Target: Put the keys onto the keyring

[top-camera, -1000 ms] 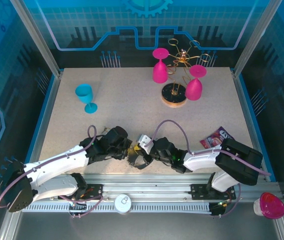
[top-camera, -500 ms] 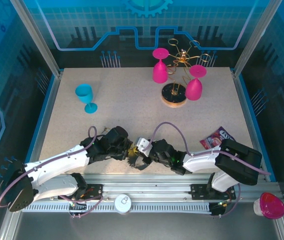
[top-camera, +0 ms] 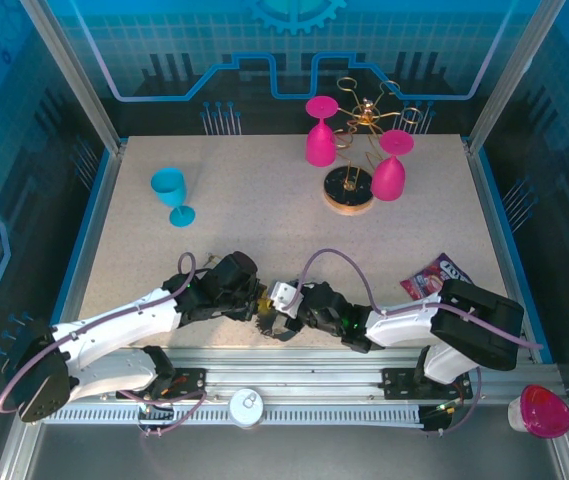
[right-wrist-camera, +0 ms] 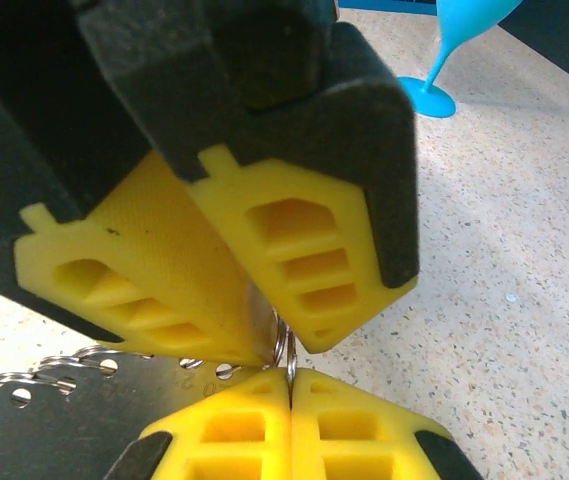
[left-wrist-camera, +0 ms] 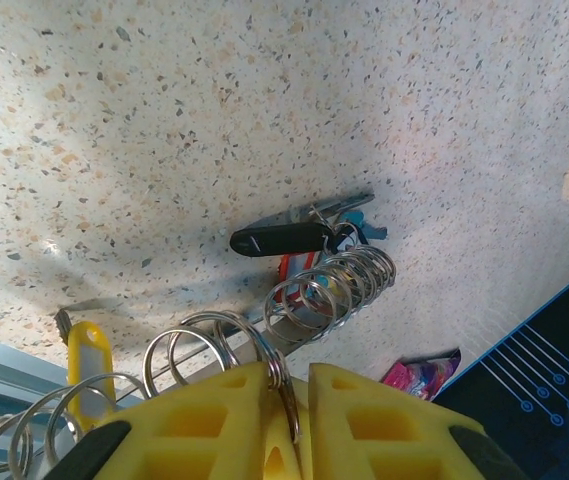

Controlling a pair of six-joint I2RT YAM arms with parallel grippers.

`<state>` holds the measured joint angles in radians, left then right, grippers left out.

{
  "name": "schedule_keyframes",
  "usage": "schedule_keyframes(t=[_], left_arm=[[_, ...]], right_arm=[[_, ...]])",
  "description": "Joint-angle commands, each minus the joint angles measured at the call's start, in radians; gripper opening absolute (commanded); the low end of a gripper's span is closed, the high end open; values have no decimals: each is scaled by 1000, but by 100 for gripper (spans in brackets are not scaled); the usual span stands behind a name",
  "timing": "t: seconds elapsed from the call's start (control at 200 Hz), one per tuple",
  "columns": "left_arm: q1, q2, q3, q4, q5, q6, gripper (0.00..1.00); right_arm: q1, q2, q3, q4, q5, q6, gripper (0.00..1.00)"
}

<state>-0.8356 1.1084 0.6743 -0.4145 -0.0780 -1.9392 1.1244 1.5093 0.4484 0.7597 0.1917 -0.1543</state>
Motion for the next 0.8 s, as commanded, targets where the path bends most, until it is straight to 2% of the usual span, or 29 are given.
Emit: schedule_keyframes(t=[0.0,0.225,0.33,0.52,0.62,0.66,0.71,0.796], left_arm=[[9,17,27,13,17,-15,16],[10,33,17,39,35,-27,8],[9,34,15,39,32,-29,0],[9,27,25,7,13,-10,0],[11,26,47,-23,-17,43,0],[12,26,58,-35,-31,73,0],[17,30,75,-52,-45,140,0],[29,41,105,-61,-59,258,0]], right_arm=[[36,9,15,33,2,-48,0],[53,6,18,47,23,-76,0],[58,3,16,49,31,-84,0],[60,-4,6,54,55,-88,0],[59,-30,-20,55,77,-90,36],[52,-54,-36,49,78,-89,46],[38,-98,-59,18,56,-88,53],[-25,-229,-76,-129,-40,-71,54]])
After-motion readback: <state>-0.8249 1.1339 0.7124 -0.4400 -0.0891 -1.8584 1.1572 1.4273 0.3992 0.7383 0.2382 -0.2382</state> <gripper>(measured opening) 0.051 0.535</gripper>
